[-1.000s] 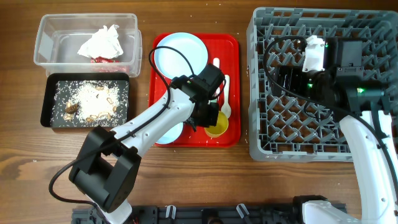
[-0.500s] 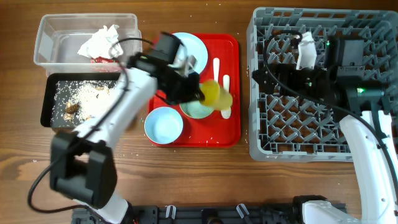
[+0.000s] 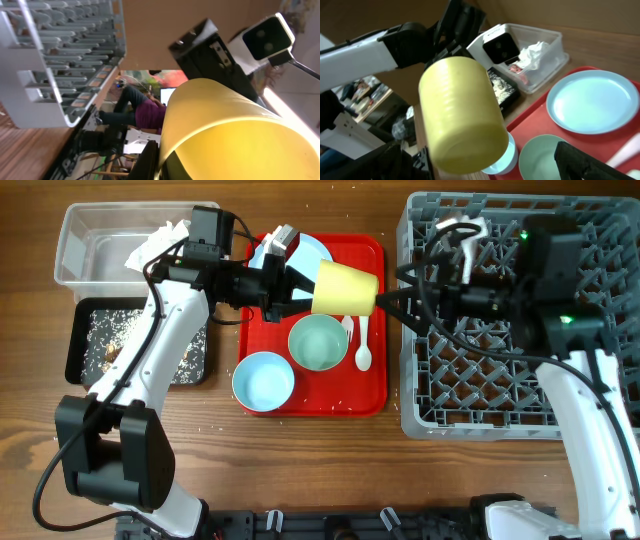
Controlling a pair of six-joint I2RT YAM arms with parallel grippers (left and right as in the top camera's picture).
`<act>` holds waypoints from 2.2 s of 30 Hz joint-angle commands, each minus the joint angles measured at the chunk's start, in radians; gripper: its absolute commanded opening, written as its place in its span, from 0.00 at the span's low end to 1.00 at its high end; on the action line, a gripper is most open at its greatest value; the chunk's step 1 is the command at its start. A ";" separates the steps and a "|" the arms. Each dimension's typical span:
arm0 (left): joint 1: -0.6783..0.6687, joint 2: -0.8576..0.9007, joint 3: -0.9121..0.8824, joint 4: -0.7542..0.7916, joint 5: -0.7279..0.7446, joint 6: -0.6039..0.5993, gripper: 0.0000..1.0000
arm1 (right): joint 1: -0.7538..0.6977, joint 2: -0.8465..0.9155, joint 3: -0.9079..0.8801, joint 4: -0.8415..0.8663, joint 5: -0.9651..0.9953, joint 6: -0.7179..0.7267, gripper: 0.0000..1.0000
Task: Sort waste into correct bins and load items into the dishwasher rack
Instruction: 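Carry the yellow cup right and place it in the dishwasher rack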
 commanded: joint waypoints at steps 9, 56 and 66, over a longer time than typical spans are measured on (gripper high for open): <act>0.002 -0.021 0.016 0.014 0.064 -0.001 0.04 | 0.118 0.127 0.013 0.143 -0.055 0.062 0.86; 0.002 -0.021 0.016 -0.082 -1.167 0.002 0.58 | 0.015 0.006 0.036 -0.932 1.039 0.510 0.43; 0.002 -0.021 0.016 -0.083 -1.168 0.002 0.61 | 0.027 0.234 0.013 -0.896 1.046 0.476 0.44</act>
